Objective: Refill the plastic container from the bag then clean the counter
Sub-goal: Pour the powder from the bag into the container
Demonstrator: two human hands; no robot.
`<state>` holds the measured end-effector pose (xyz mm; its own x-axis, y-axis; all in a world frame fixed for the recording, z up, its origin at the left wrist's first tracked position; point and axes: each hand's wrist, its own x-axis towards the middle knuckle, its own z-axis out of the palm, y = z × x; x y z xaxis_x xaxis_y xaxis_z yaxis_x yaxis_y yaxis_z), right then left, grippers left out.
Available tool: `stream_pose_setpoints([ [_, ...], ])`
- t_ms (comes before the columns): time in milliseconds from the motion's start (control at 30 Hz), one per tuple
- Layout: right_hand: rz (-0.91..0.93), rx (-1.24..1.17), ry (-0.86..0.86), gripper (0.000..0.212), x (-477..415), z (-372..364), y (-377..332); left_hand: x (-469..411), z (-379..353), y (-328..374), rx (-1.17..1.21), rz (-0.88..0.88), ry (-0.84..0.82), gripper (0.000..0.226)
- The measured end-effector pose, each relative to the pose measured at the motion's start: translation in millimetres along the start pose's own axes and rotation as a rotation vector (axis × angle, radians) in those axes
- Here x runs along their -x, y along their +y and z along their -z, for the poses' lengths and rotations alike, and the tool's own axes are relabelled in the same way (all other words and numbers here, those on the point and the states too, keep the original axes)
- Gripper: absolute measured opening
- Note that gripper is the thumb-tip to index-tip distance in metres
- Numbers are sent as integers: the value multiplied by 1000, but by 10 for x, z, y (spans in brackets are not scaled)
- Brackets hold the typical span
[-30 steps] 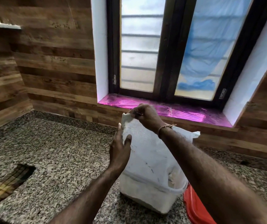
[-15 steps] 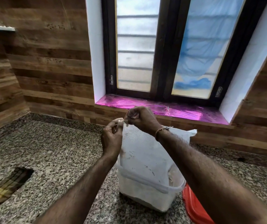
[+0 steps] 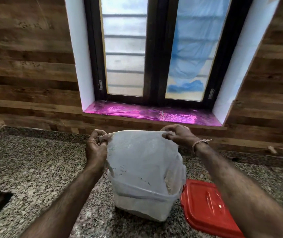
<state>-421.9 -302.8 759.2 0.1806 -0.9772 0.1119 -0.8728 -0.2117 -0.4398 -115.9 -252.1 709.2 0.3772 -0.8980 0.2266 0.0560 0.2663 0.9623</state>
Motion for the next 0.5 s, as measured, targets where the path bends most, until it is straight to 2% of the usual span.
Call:
stream_pose_setpoints([
  [100,-90,-50,126,18,114,97,368,-23,0,-42,1,-19,-36,28],
  [233,-173,-138,237,24,152,150,525,-10,-40,-16,-8,-27,-25,26],
  [367,-169,-194,381,27,115,214,570,-56,19,-29,-254,-103,-38,13],
  [500,-172,-173,498,17,46,221,504,-129,77,-33,-334,-158,-26,10],
])
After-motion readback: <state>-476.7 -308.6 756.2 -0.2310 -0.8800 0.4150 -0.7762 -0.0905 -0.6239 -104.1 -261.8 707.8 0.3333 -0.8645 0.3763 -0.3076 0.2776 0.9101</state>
